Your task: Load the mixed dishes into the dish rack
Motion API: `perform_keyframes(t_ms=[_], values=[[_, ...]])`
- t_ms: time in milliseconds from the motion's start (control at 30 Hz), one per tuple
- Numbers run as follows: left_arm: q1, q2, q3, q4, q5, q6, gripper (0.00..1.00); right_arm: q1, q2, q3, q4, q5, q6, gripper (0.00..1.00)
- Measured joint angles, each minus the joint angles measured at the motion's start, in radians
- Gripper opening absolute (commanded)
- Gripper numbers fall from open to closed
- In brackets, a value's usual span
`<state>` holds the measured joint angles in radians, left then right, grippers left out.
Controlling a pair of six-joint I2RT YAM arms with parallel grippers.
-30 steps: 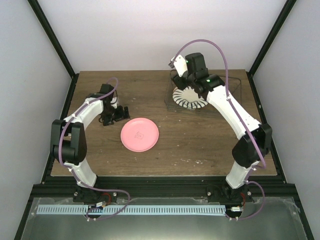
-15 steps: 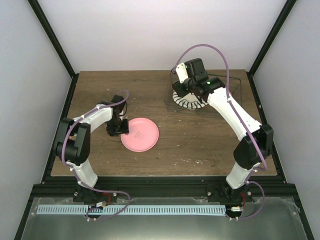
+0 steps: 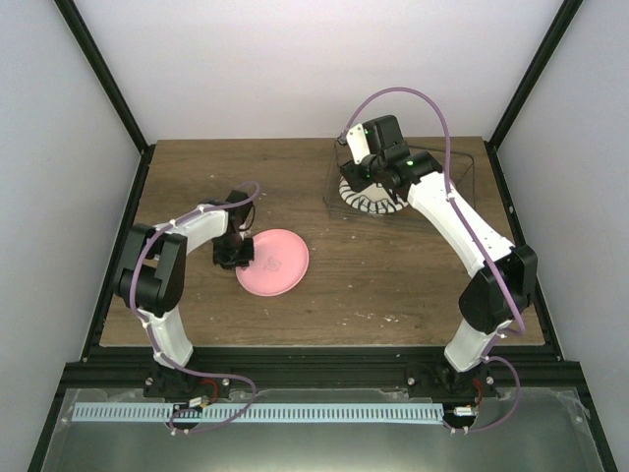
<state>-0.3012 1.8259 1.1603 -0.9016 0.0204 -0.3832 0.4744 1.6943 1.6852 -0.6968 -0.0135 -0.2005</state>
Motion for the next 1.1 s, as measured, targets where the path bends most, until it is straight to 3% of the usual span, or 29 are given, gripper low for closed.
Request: perform_keyframes(t_ms=[267,433,700,1100], values=[[0.003,0.004,0.132,-0.008,0.076,0.057,0.00,0.000,0.040,0.049,-0.028,-0.024,0.014,0.53],[0.066,-0.018,0.135,-0.006,0.137,0.094,0.00,-0.002,0.084,0.123,-0.058,-0.101,0.053,0.60],[0.245,-0.224,0.188,-0.008,0.232,0.201,0.00,-0.050,0.169,0.230,-0.091,-0.344,0.137,0.74],[0.268,-0.294,0.242,0.097,0.438,0.224,0.00,-0.086,0.289,0.254,-0.092,-0.667,0.222,0.78]])
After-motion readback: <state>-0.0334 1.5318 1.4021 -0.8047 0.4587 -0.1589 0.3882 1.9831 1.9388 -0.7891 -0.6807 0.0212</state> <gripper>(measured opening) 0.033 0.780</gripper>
